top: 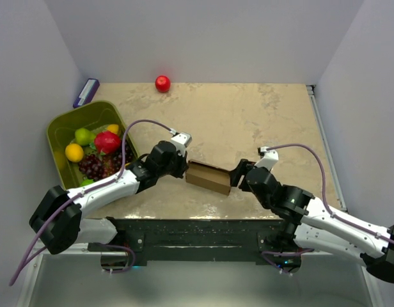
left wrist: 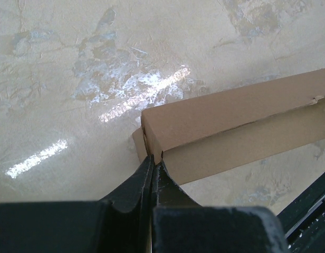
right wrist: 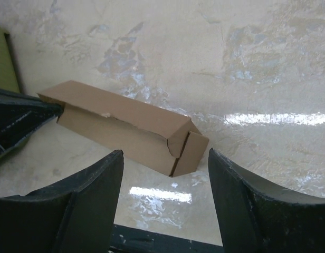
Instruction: Fold the paper box
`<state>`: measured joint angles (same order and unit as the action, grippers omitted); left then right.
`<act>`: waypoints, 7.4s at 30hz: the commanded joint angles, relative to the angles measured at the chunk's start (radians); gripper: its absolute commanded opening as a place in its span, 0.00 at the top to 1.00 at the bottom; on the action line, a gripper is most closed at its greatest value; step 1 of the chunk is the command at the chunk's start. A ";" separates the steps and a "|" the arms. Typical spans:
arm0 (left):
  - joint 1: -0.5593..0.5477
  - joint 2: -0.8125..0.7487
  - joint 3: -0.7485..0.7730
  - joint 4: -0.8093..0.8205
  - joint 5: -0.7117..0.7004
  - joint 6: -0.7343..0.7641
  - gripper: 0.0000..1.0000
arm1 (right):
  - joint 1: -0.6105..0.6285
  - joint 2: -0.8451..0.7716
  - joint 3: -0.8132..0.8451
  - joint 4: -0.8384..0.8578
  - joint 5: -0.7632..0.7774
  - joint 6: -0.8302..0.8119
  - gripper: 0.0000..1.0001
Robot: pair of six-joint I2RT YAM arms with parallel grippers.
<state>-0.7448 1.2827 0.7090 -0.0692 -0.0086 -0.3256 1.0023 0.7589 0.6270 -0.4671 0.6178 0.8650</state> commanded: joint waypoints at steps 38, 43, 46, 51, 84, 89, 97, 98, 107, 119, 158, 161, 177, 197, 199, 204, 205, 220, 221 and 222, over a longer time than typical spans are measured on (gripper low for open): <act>-0.022 -0.002 0.001 -0.087 0.059 -0.049 0.70 | 0.005 0.241 -0.035 0.110 0.166 0.239 0.49; -0.022 -0.032 -0.003 -0.086 0.044 -0.055 0.56 | 0.005 0.250 -0.041 0.105 0.171 0.244 0.51; -0.022 -0.058 -0.006 -0.092 0.044 -0.055 0.49 | 0.005 0.250 -0.041 0.097 0.175 0.246 0.51; -0.021 -0.106 0.000 -0.130 0.050 -0.055 0.42 | 0.005 0.252 -0.038 0.093 0.183 0.247 0.52; 0.148 0.018 -0.011 0.193 0.220 -0.190 0.50 | 0.012 0.226 -0.041 0.076 0.191 0.230 0.50; 0.150 0.006 -0.054 0.187 0.217 -0.187 0.53 | 0.012 0.227 -0.042 0.076 0.188 0.229 0.49; 0.148 -0.023 -0.146 0.190 0.220 -0.197 0.55 | 0.012 0.223 -0.030 0.078 0.178 0.212 0.43; 0.150 -0.026 -0.154 0.190 0.217 -0.197 0.56 | 0.012 0.221 -0.027 0.074 0.174 0.212 0.39; 0.148 -0.049 -0.221 0.201 0.217 -0.204 0.59 | 0.006 0.157 0.031 0.030 0.099 0.138 0.24; 0.148 -0.082 -0.264 0.210 0.208 -0.214 0.60 | -0.152 0.079 0.011 0.050 -0.142 0.080 0.38; 0.148 -0.149 -0.243 0.216 0.226 -0.237 0.54 | -0.156 0.091 -0.107 0.053 -0.219 0.123 0.53; 0.148 -0.166 -0.218 0.216 0.236 -0.248 0.50 | -0.156 0.082 -0.079 0.050 -0.219 0.114 0.52; 0.148 -0.186 -0.253 0.213 0.256 -0.262 0.50 | -0.157 0.094 -0.095 0.041 -0.236 0.112 0.53; 0.148 -0.175 -0.235 0.227 0.269 -0.277 0.49 | -0.221 0.126 -0.050 0.140 -0.345 0.057 0.50; 0.148 -0.157 -0.244 0.264 0.289 -0.296 0.48 | -0.235 0.129 -0.055 0.162 -0.375 0.057 0.50; 0.148 -0.128 -0.276 0.345 0.317 -0.323 0.48 | -0.275 0.137 -0.092 0.254 -0.444 0.058 0.49; 0.148 -0.123 -0.279 0.354 0.318 -0.326 0.48 | -0.284 0.144 -0.102 0.277 -0.455 0.057 0.49; 0.150 0.036 -0.296 0.626 0.429 -0.337 0.70 | -0.327 0.198 -0.130 0.323 -0.467 -0.014 0.63; 0.148 0.053 -0.286 0.659 0.429 -0.331 0.71 | -0.329 0.206 -0.130 0.341 -0.466 -0.024 0.67; 0.148 0.066 -0.276 0.675 0.423 -0.314 0.74 | -0.330 0.214 -0.122 0.361 -0.460 -0.053 0.68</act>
<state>-0.5831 1.3041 0.4255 0.4713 0.3439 -0.6655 0.6693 0.9463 0.5064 -0.2142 0.1753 0.8772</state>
